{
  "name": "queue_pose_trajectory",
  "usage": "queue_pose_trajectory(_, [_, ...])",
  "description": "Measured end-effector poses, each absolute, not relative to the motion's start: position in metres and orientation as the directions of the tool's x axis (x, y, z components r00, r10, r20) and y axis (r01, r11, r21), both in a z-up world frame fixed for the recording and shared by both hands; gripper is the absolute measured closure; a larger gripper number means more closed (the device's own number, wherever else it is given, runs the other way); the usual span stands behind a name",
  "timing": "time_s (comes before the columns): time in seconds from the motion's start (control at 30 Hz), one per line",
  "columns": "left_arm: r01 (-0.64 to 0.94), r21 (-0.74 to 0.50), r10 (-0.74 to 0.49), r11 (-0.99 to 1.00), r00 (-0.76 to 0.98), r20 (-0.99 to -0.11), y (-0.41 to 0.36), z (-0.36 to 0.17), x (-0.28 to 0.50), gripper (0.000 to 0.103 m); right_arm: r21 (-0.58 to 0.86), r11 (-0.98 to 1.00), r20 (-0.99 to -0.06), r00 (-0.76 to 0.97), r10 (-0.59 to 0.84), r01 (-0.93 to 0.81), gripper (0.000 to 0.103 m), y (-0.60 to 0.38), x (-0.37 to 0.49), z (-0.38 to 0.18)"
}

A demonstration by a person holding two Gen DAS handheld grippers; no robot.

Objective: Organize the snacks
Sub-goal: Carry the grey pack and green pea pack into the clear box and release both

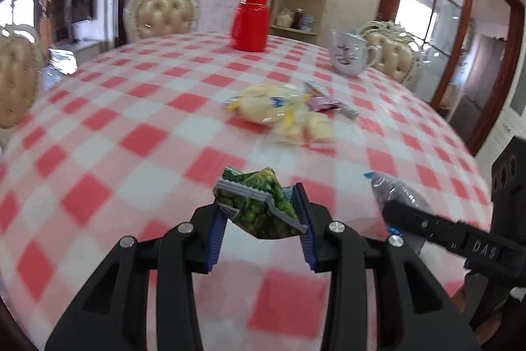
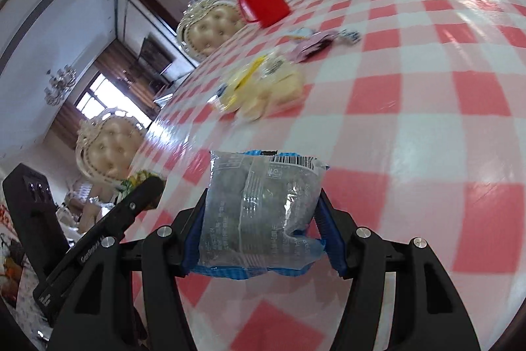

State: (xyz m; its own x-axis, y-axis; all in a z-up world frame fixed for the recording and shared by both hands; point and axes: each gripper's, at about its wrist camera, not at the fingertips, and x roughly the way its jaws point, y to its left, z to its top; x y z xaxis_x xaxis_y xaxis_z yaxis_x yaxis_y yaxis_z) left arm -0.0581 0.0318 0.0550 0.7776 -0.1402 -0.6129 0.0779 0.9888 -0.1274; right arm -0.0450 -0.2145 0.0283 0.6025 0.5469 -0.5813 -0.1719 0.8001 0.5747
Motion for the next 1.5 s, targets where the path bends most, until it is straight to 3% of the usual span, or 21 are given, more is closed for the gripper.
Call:
queue_pose_trajectory(0.53, [-0.03,0.044,0.05,0.999,0.811,-0.583,0.097,0.074,-0.175,0.064,0.565,0.764,-0.575,0.516,0.635,-0.31,0.043,-0.144,-0.096,0.034])
queue_pose_trajectory(1.03, [-0.198,0.046,0.186,0.979,0.779,-0.598,0.208,0.068,-0.228,0.064,0.443,0.677,-0.602,0.364,0.711,-0.588,0.043,-0.001,-0.165,0.055])
queue_pose_trajectory(1.5, [-0.339,0.166,0.366,0.926,0.697,-0.617,0.313,0.08,-0.265,0.063,0.293,0.501,-0.674,0.195,0.712,-0.815,0.043,0.119,-0.248,0.055])
